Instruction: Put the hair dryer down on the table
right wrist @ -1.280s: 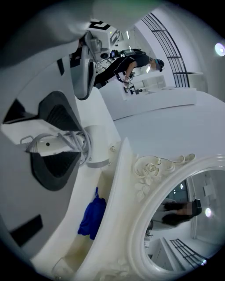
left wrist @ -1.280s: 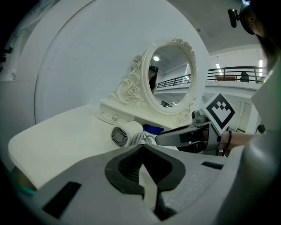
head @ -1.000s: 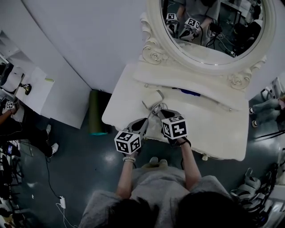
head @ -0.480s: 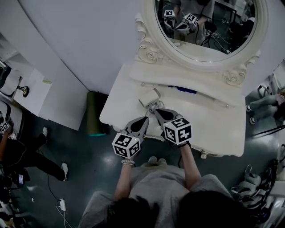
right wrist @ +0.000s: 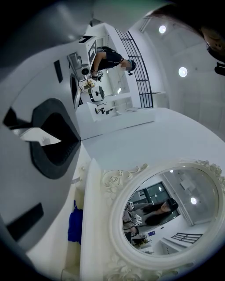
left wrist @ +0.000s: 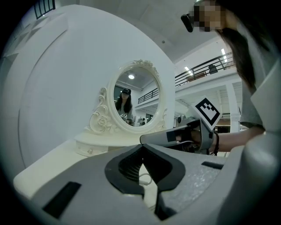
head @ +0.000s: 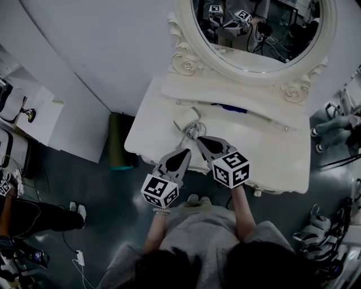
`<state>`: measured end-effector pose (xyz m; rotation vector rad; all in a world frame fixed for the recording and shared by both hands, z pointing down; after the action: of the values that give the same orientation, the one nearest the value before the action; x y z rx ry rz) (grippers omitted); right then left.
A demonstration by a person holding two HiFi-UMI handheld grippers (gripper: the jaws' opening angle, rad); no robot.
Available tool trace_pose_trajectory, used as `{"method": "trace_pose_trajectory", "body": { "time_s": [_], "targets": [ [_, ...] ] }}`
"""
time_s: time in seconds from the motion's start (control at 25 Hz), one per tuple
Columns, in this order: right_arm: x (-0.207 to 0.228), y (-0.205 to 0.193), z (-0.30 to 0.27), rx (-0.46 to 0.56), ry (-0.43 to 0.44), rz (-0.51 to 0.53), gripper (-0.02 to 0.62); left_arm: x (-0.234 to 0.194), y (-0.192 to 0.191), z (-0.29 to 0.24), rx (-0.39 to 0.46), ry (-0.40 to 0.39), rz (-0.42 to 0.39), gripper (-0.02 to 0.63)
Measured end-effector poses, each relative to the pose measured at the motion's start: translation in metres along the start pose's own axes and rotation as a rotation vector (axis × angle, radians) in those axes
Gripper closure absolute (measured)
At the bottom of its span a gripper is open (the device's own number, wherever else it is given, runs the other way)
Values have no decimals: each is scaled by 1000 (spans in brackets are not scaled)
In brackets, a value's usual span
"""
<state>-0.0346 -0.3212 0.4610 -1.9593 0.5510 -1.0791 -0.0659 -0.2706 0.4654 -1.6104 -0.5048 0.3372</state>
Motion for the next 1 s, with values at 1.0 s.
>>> {"method": "trace_pose_trajectory", "body": {
  "time_s": [1.0],
  "targets": [
    [-16,16,30,95,50,108,595,8,23,-4,74,-20,-81,601]
  ]
}}
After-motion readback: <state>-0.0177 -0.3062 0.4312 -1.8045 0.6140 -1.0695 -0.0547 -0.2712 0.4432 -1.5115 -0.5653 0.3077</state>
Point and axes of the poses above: the fingertips, and each gripper's own axes: z backward along the fingers, x to its right, y out of its top, the point moved 1 cm from there along z, backward along the fingers, and after that the axes turned 15 degrees about -z, right-handed, at the moved point
